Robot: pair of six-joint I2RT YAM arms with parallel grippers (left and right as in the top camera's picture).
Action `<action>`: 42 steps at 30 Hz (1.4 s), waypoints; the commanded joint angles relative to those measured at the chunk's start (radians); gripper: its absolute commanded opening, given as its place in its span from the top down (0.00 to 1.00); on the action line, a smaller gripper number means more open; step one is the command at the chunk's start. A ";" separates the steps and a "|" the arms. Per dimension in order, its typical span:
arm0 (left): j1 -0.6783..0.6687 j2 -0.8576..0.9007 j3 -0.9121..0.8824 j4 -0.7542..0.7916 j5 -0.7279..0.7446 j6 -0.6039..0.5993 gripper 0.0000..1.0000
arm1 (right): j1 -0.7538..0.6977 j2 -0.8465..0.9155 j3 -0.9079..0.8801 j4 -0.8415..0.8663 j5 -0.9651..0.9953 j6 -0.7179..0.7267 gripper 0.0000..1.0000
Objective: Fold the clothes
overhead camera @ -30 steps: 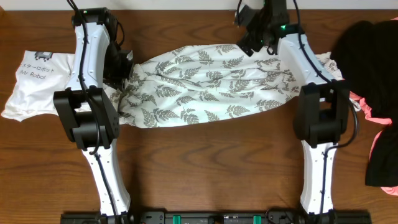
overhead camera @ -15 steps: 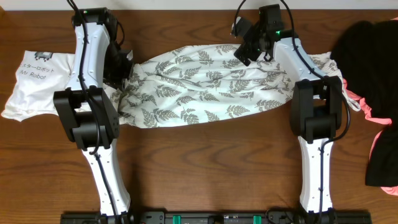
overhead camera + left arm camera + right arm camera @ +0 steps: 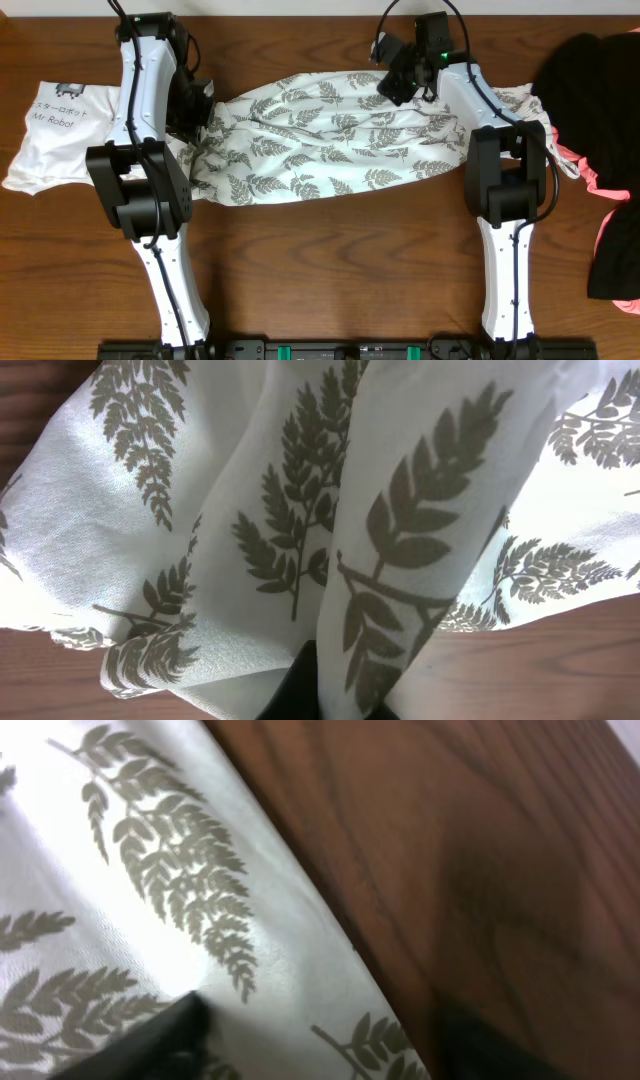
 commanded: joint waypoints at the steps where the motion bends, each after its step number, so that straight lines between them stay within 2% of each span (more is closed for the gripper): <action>1: -0.002 -0.003 -0.004 -0.002 0.013 -0.009 0.94 | 0.006 0.023 0.014 -0.006 -0.012 0.006 0.46; 6: -0.002 -0.003 -0.004 0.000 0.013 -0.008 0.94 | 0.001 0.021 0.014 -0.010 -0.012 0.015 0.75; 8: -0.002 -0.003 -0.004 0.003 0.013 -0.007 0.94 | 0.000 0.018 0.022 -0.012 -0.011 0.030 0.94; 9: -0.002 -0.003 -0.004 0.006 0.013 -0.006 0.94 | -0.001 0.016 0.033 -0.015 -0.012 0.041 0.97; 24: -0.002 -0.006 0.020 0.055 0.013 -0.004 0.94 | -0.003 0.014 0.366 -0.291 -0.004 0.050 0.99; 30: -0.002 -0.032 0.037 0.061 0.013 0.041 0.94 | -0.003 0.014 0.386 -0.416 0.026 0.031 0.99; 42: 0.001 -0.160 0.037 0.111 0.013 0.044 0.94 | -0.003 -0.053 0.394 -0.587 0.053 0.031 0.99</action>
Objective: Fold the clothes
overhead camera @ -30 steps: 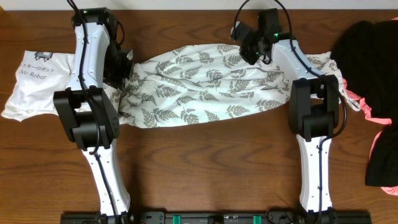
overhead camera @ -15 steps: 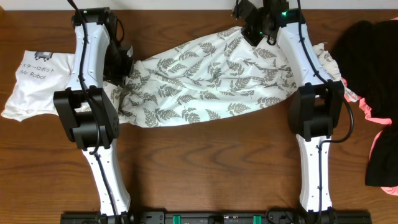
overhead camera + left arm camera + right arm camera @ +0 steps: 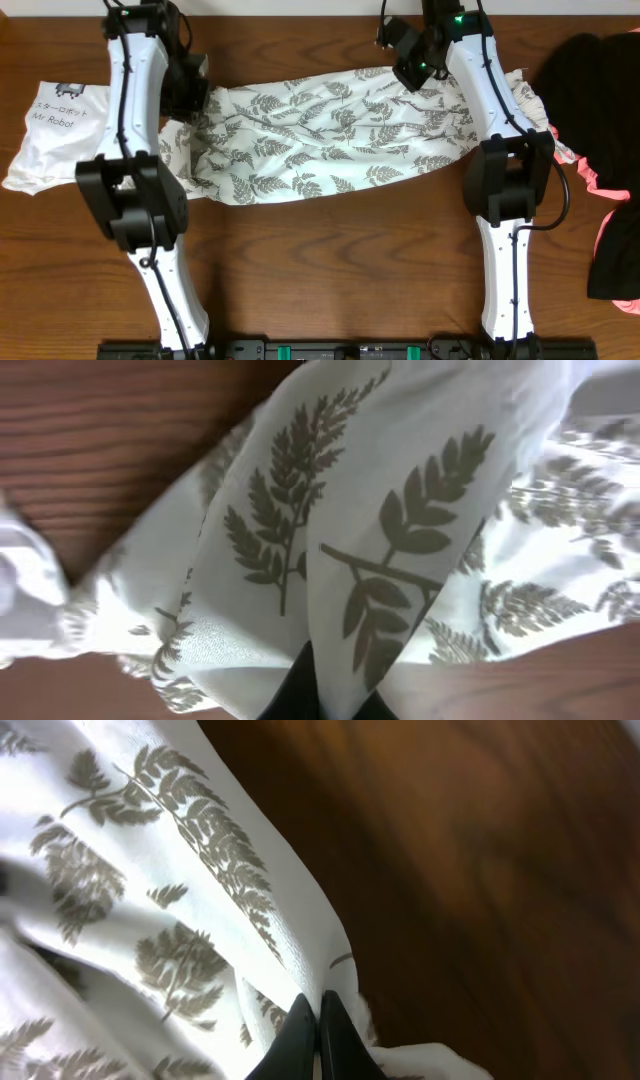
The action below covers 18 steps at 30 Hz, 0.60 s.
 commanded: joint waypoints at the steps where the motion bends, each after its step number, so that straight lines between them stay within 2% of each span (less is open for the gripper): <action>1: 0.001 -0.066 0.026 -0.003 0.003 0.013 0.94 | -0.003 -0.070 0.026 -0.037 0.023 -0.006 0.99; 18: 0.063 -0.072 0.026 -0.080 -0.002 0.011 0.94 | -0.003 -0.127 0.026 -0.333 0.023 -0.017 0.99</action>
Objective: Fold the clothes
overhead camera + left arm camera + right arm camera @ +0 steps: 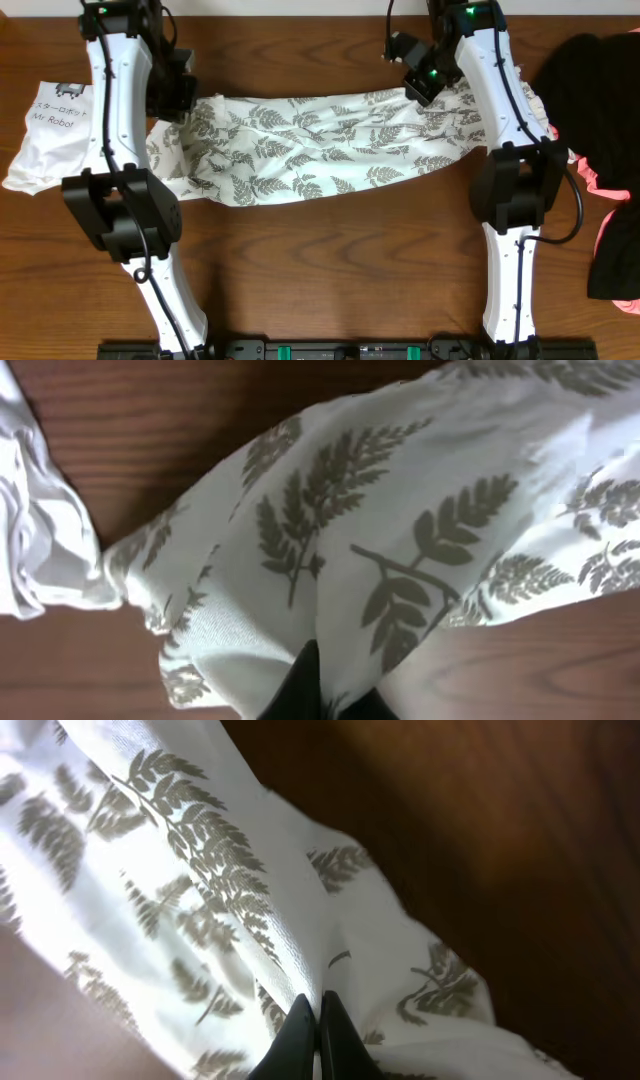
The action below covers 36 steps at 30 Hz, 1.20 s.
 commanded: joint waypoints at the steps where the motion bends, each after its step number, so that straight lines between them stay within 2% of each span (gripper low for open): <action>1: 0.031 -0.011 0.017 -0.019 -0.001 0.007 0.94 | -0.003 -0.038 0.023 -0.036 0.002 -0.011 0.99; 11: 0.055 -0.011 -0.009 -0.039 -0.001 0.008 0.94 | -0.003 -0.038 0.021 -0.153 0.001 -0.010 0.99; 24: 0.056 -0.011 -0.143 -0.015 -0.001 0.008 0.94 | -0.002 -0.038 -0.033 -0.241 -0.014 0.013 0.98; 36: 0.056 -0.011 -0.163 -0.016 -0.001 0.008 0.94 | -0.002 -0.038 -0.261 -0.197 -0.013 0.040 0.98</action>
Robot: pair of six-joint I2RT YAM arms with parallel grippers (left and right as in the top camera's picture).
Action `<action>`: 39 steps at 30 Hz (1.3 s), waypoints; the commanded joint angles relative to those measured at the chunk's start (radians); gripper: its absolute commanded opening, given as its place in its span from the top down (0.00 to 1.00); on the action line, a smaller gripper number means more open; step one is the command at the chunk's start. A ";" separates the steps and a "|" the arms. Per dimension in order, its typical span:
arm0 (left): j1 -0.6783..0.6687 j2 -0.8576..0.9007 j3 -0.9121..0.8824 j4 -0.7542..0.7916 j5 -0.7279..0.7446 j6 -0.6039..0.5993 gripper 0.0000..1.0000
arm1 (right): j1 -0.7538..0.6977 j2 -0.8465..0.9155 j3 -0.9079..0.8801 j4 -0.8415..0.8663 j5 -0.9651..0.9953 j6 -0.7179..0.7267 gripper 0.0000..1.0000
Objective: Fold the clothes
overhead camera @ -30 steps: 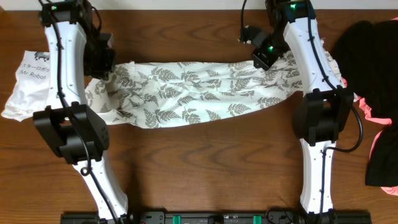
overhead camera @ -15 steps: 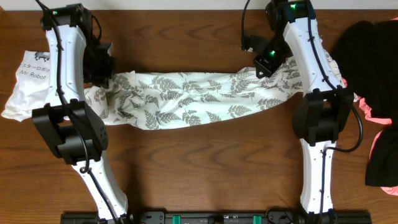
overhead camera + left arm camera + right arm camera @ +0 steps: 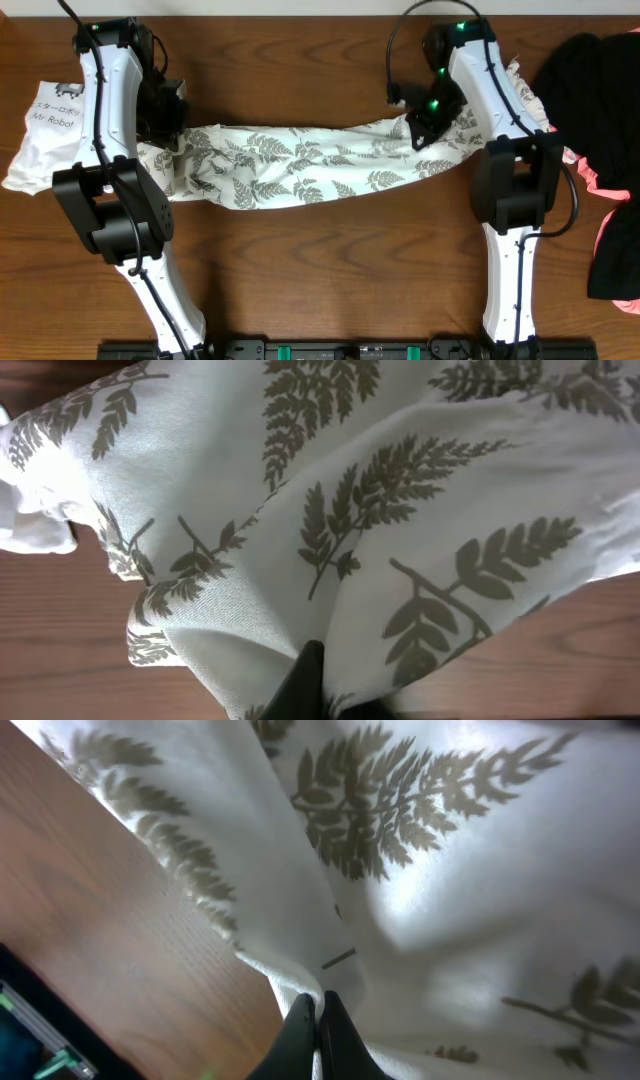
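A white cloth with a grey fern print (image 3: 300, 165) lies stretched left to right across the wooden table. My left gripper (image 3: 172, 135) is shut on its upper left edge, the fabric (image 3: 330, 510) draping over the dark fingers (image 3: 305, 685). Over at the cloth's upper right edge, my right gripper (image 3: 418, 132) is shut on a pinched fold (image 3: 300, 980) between its fingertips (image 3: 320, 1020). The held upper edge now sits low over the rest of the cloth, narrowing it into a band.
A white T-shirt printed "Mr Robot" (image 3: 55, 125) lies at the far left, partly under the fern cloth. A black garment (image 3: 590, 90) and a pink one (image 3: 615, 215) are piled at the right edge. More white fabric (image 3: 525, 85) bunches behind the right arm.
Both grippers have come toward the table's front with the cloth's upper edge still held. The cloth looks narrower from back to front, and its upper edge now sits over the middle.
Both grippers were on the fern cloth's back edge while it lay wide. Then they held that edge farther back and raised. After that the edge was nearer the front, and now the cloth is a narrow band.
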 commanded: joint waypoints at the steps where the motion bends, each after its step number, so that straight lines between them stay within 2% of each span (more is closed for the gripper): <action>1: 0.001 -0.011 -0.012 -0.005 -0.001 0.008 0.94 | 0.000 -0.036 -0.066 0.015 -0.007 0.026 0.98; 14: 0.001 -0.010 -0.117 0.032 -0.001 0.000 0.94 | 0.012 -0.036 -0.241 0.182 -0.006 0.029 0.95; 18: 0.001 -0.010 -0.134 0.022 -0.001 -0.004 0.90 | 0.012 -0.036 -0.248 0.183 -0.001 0.029 0.82; 21: 0.001 -0.010 -0.135 0.003 -0.001 -0.004 0.83 | 0.012 -0.036 -0.248 0.182 0.004 0.037 0.66; 22: 0.001 -0.010 -0.135 -0.007 -0.001 -0.004 0.74 | 0.012 -0.036 -0.248 0.182 0.004 0.038 0.62; 24: 0.001 -0.010 -0.135 -0.027 -0.001 -0.003 0.65 | 0.013 -0.036 -0.247 0.178 0.004 0.037 0.55; 25: 0.001 -0.010 -0.134 -0.034 -0.001 -0.003 0.63 | 0.013 -0.036 -0.245 0.174 0.007 0.037 0.50; 29: 0.001 -0.010 -0.116 -0.059 -0.001 -0.003 0.57 | 0.014 -0.036 -0.220 0.148 0.031 0.037 0.42; 31: 0.001 -0.010 -0.088 -0.076 -0.001 -0.004 0.47 | 0.016 -0.036 -0.190 0.129 0.030 0.037 0.39; 39: 0.000 -0.024 0.069 -0.107 0.008 -0.081 0.42 | 0.037 -0.036 0.002 0.073 0.030 0.051 0.28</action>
